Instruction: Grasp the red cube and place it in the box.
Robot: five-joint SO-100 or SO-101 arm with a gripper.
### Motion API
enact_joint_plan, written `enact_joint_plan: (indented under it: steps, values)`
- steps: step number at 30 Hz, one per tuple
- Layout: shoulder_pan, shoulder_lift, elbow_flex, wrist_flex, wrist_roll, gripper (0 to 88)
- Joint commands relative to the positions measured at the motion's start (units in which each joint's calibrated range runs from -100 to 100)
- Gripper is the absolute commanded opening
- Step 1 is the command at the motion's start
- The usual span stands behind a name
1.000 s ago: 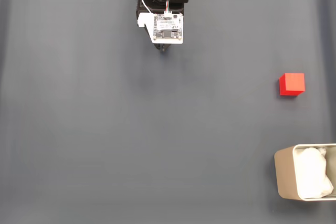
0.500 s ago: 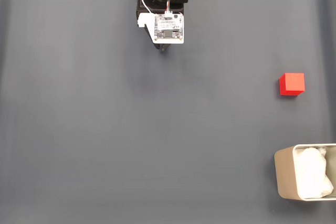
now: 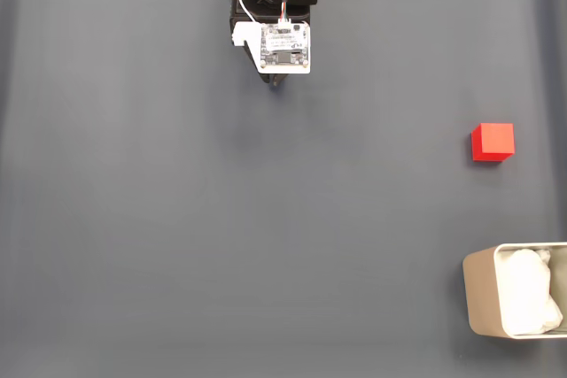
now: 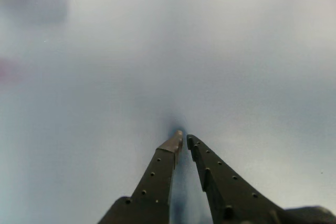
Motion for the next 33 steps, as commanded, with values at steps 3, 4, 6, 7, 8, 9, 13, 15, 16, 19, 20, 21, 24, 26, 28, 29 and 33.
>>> enact_joint_plan:
  steps: [3, 4, 6, 7, 8, 9, 13, 15, 16, 19, 20, 21, 24, 26, 28, 29, 33]
  values:
    - [0.2, 0.2, 0.5, 1.0, 0.3, 0.0]
    - [0.2, 0.2, 0.5, 1.0, 0.3, 0.0]
    - [0.2, 0.2, 0.5, 1.0, 0.3, 0.0]
    - [0.2, 0.2, 0.5, 1.0, 0.3, 0.0]
    - [0.2, 0.2, 0.5, 1.0, 0.3, 0.0]
    - [0.2, 0.2, 0.5, 1.0, 0.3, 0.0]
    - [0.2, 0.2, 0.5, 1.0, 0.4, 0.0]
    - [0.2, 0.2, 0.5, -0.3, 0.6, 0.0]
    - [0.2, 0.2, 0.5, -1.9, 0.5, 0.0]
    - [0.5, 0.2, 0.5, -9.2, 0.5, 0.0]
    - [0.7, 0.2, 0.3, -12.1, 0.5, 0.0]
    - [0.8, 0.4, -0.1, -14.9, 0.4, 0.0]
    - [0.8, 2.3, -3.6, -21.8, 0.3, 0.0]
    - [0.6, 4.2, -7.6, -25.2, 0.3, 0.0]
    - [0.5, 6.8, -12.8, -27.2, 0.4, 0.0]
    - [0.5, 8.1, -15.5, -28.1, 0.5, 0.0]
    - [0.4, 13.6, -25.6, -29.9, 0.7, 0.0]
